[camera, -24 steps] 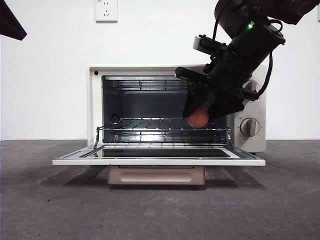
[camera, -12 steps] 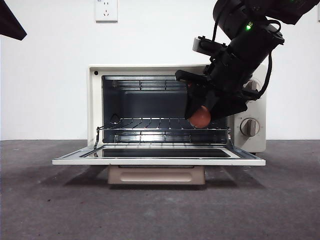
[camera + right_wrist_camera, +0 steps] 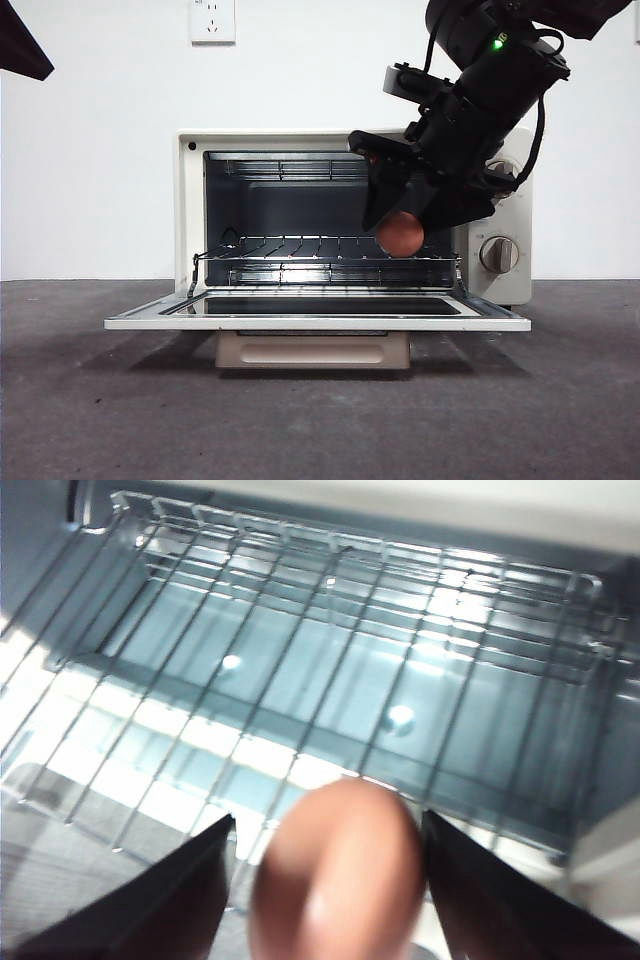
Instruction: Eggoven
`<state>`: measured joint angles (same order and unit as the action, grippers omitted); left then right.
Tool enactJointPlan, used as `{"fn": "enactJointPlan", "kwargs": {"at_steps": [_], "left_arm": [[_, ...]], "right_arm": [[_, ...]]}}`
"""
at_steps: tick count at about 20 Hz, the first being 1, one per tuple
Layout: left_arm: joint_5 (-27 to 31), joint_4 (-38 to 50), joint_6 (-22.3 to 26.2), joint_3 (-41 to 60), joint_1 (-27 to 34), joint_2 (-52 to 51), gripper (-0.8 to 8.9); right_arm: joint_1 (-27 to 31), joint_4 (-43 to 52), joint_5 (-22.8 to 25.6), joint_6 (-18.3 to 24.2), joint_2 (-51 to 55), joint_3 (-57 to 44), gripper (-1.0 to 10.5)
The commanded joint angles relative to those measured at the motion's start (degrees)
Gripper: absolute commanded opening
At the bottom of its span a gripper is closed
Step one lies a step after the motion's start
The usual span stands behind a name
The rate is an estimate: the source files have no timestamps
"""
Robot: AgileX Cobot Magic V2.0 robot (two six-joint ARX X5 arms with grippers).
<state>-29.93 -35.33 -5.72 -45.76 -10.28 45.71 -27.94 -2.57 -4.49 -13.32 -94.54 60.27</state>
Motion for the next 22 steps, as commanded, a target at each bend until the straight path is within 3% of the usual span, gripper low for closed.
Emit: {"fn": "enactJointPlan", "kwargs": {"at_steps": [1, 12, 22], "left_arm": [[-0.09, 0.61, -0.37, -0.31, -0.07, 0.28, 0.06], [-0.04, 2.12, -0.35, -0.24, -0.07, 1.29, 0.06], [-1.01, 17.25, -3.93, 1.25, 1.51, 23.02, 0.06]], "right_arm": [[-0.48, -0.15, 0.46, 0.15, 0.59, 1.25, 3.0], [-0.50, -6.71, 1.31, 0.28, 12.41, 1.25, 3.0], [-0.81, -27.85, 0.02, 2.23, 40.92, 1.25, 3.0]]}}
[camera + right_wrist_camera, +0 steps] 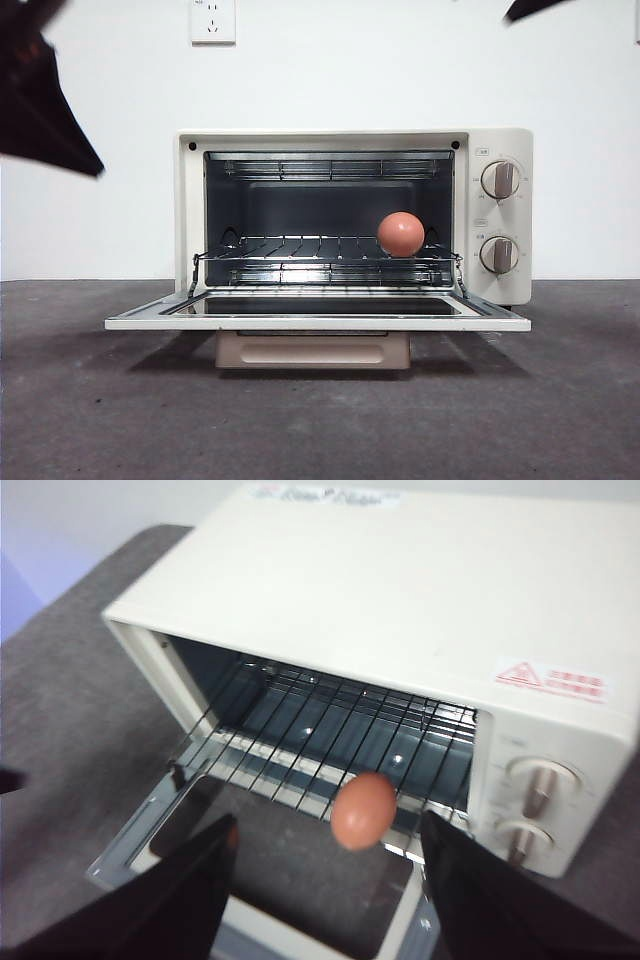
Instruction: Eggoven
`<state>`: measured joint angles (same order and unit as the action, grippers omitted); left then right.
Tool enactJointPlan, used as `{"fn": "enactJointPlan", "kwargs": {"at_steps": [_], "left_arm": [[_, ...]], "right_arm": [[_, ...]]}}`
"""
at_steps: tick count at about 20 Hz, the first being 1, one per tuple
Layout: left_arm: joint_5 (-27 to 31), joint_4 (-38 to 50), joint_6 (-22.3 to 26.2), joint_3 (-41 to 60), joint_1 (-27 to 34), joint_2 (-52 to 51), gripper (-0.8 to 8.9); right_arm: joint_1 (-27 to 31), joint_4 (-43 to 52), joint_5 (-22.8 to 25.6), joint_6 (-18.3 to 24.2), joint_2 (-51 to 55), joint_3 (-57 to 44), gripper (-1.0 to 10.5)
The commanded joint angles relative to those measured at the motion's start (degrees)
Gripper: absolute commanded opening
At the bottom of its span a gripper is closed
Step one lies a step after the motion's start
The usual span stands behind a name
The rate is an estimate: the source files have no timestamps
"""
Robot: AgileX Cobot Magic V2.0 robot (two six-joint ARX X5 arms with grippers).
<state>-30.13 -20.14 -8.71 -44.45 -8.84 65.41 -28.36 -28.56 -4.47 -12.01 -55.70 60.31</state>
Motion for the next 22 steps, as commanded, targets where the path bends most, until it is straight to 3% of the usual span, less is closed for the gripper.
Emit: {"fn": "enactJointPlan", "kwargs": {"at_steps": [1, 11, 22], "left_arm": [[-1.11, 3.76, -1.22, -0.07, 0.17, 6.05, 0.06], [-1.22, 14.91, -2.51, -0.07, 1.29, 26.51, 0.06], [-11.56, 20.11, -4.39, -0.07, -0.31, 32.59, 0.06]], "right_arm": [[-0.39, -3.72, 0.04, 0.92, 4.48, 1.20, 3.0], [-0.39, -10.69, 0.48, 0.22, 18.93, 1.20, 3.0], [-0.39, -12.22, 2.16, 0.22, 19.12, 1.20, 3.0]]}}
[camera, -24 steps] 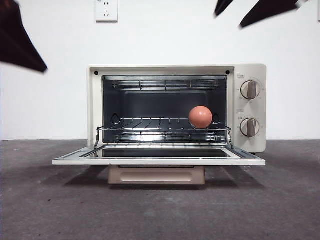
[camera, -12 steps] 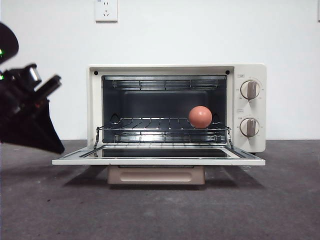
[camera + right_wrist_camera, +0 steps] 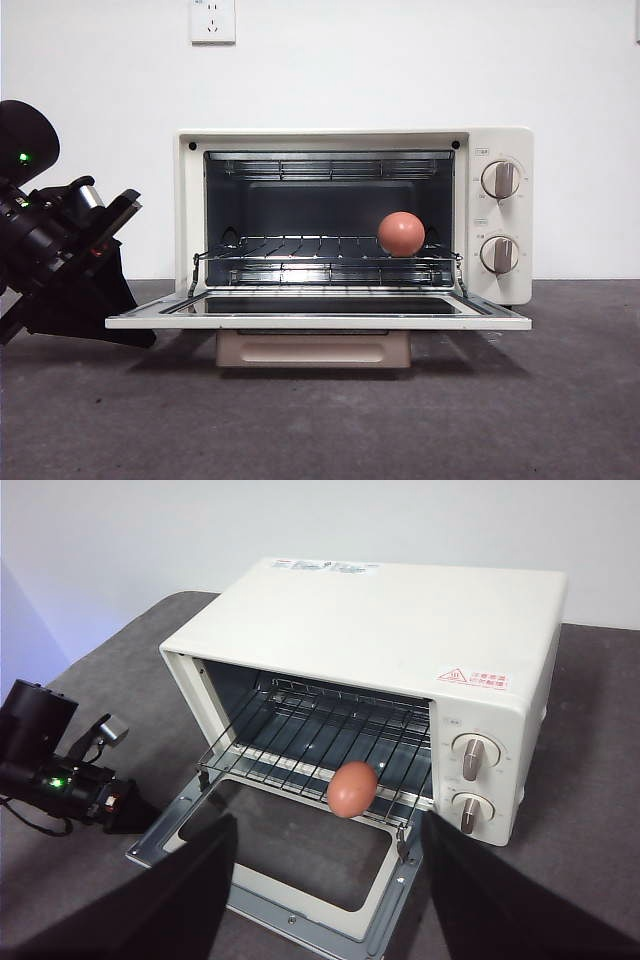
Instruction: Eggoven
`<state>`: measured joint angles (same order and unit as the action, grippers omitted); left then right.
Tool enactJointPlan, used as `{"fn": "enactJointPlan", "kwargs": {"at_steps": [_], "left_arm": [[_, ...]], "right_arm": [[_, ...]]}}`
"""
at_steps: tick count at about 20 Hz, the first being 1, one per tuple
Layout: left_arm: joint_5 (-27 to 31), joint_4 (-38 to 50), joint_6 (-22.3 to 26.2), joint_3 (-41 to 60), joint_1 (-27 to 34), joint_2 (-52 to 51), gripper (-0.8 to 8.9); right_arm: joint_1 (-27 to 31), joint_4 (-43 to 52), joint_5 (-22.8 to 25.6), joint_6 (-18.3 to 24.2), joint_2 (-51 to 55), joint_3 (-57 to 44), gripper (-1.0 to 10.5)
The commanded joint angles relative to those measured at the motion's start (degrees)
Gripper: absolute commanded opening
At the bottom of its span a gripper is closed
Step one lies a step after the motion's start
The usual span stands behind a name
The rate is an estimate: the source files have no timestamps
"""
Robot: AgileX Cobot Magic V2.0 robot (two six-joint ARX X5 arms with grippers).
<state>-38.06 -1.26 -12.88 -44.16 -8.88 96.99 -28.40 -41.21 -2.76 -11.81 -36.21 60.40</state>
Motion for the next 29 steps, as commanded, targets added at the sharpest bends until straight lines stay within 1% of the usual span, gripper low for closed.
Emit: {"fn": "enactJointPlan", "kwargs": {"at_steps": [1, 3, 4, 7, 10, 13, 15, 17, 23, 27, 29], "left_arm": [[-6.05, 1.68, -0.57, -0.35, 0.04, 1.01, 0.06], [-11.08, 3.78, -2.49, -0.35, 0.87, 1.01, 0.06], [-12.70, 5.05, -3.72, -0.35, 1.33, 1.01, 0.06], [-15.87, 11.54, -9.51, -0.35, 2.95, 0.98, 0.06], [-16.48, 21.24, -17.33, -0.37, 3.96, 0.98, 0.06], [-16.28, 34.69, -26.27, -0.39, 4.07, 0.98, 0.06], [-15.52, 41.38, -31.26, -0.46, 4.07, 0.96, 0.06], [-15.45, 44.65, -33.99, -0.46, 4.07, 0.94, 0.07], [-15.50, 42.25, -33.97, -0.46, 3.72, -2.45, 0.07], [-14.64, 35.26, -29.64, -0.46, 2.99, -8.31, 0.07], [-12.57, 28.61, -25.64, -0.46, 2.47, -12.72, 0.07]], "right_arm": [[-0.35, 0.42, 0.68, 0.02, -0.37, 1.11, 3.0], [-0.35, 0.44, 1.14, 0.04, -0.37, 1.11, 3.0], [-0.35, 0.44, 1.29, 0.04, -0.37, 1.11, 3.0], [-0.35, 0.42, 1.29, 0.02, -0.37, 1.11, 3.0], [-0.35, 0.42, 1.29, -0.02, -0.37, 1.11, 3.0], [-0.35, 0.00, 1.29, -0.20, -0.37, 1.11, 3.0], [-0.35, -0.98, 1.29, -0.20, -0.37, 1.11, 3.0], [-0.35, -1.95, 1.29, -0.17, -0.37, 1.11, 3.0], [-0.35, -2.60, 1.25, -0.15, -0.37, 1.11, 3.0], [-0.35, -3.45, 1.03, -0.13, -0.44, 1.11, 3.0], [-0.35, -3.96, 0.57, -0.13, -0.83, 1.11, 3.0]]}}
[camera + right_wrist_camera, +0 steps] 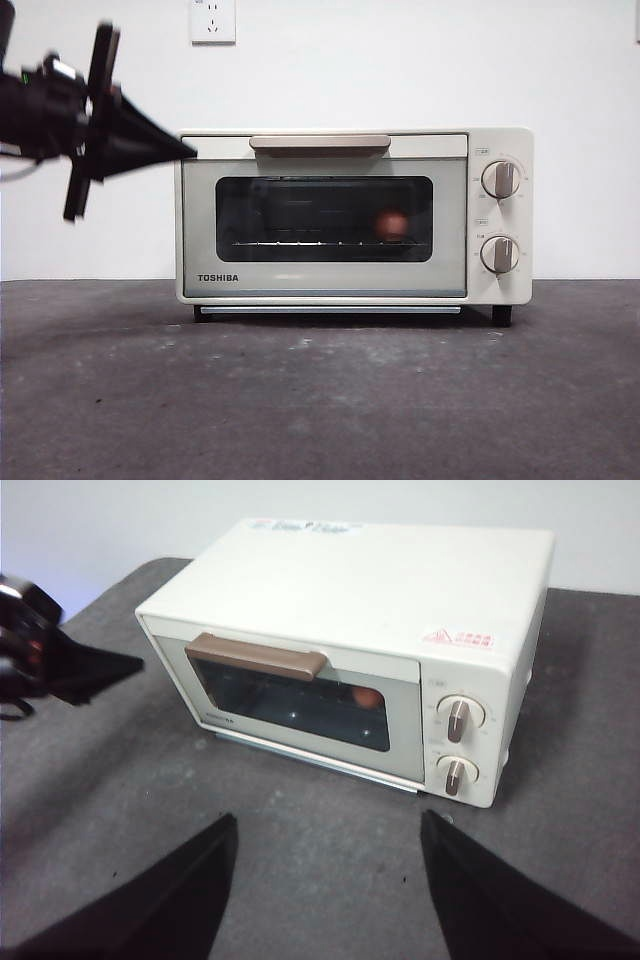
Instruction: Eggoven
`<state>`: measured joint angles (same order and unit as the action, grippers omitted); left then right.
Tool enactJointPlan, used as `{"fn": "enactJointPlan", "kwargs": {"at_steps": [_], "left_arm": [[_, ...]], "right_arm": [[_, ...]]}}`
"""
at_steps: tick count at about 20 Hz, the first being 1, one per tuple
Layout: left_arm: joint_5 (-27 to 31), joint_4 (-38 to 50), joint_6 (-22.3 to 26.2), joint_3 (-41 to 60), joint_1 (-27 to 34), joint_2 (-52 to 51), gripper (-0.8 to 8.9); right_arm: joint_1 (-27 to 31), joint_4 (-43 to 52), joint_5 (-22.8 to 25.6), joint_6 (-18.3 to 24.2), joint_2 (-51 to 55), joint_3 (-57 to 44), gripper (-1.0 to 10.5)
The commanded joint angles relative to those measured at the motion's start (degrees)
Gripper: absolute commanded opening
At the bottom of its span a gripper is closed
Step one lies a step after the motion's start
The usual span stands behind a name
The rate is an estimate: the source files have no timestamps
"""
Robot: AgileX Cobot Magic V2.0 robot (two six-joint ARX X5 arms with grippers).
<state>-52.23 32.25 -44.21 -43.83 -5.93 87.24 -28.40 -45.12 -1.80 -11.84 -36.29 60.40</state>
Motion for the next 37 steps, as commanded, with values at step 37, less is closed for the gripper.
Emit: {"fn": "enactJointPlan", "kwargs": {"at_steps": [37], "left_arm": [[31.26, -62.25, 29.99, -0.79, -6.14, -53.62, 0.07]], "right_arm": [[-0.72, 9.18, -10.10, -0.15, -4.79, -10.69, 0.1]]}}
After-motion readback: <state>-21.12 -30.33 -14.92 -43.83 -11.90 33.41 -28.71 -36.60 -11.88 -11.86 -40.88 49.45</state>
